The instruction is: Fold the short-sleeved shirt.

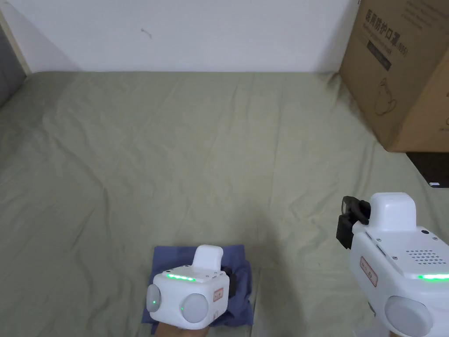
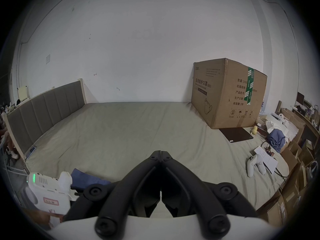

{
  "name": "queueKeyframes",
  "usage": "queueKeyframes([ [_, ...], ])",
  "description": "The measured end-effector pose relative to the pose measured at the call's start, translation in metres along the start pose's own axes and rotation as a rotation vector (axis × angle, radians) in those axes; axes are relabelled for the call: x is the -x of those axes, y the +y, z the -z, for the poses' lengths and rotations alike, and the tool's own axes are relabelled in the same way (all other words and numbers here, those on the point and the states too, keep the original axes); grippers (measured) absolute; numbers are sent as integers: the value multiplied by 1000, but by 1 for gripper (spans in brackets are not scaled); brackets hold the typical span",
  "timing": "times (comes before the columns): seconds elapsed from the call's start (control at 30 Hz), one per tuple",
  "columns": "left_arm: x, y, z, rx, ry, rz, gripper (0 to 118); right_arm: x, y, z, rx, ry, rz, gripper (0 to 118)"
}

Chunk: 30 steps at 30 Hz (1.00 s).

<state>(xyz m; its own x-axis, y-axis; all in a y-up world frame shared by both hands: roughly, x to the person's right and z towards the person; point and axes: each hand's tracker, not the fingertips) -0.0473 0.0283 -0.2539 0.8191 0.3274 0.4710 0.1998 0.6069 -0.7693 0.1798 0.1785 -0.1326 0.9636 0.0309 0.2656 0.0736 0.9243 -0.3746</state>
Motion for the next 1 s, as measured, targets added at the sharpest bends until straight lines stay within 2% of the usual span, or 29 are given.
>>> queueKeyframes([
  [0.3,-15,-16,30,58,53,34,0,-5,-4,3,14,-14,10,0],
  [0.5,-16,-11,18,49,61,40,0,0,-2,-1,9,-3,14,0],
  [0.6,-17,2,-19,-111,13,31,0,3,4,-7,-13,7,11,0],
  [0.73,-17,33,-78,-295,24,99,0,7,15,-16,-53,24,23,0],
  [1.0,12,78,-189,-667,146,146,0,29,41,-40,-188,46,26,0],
])
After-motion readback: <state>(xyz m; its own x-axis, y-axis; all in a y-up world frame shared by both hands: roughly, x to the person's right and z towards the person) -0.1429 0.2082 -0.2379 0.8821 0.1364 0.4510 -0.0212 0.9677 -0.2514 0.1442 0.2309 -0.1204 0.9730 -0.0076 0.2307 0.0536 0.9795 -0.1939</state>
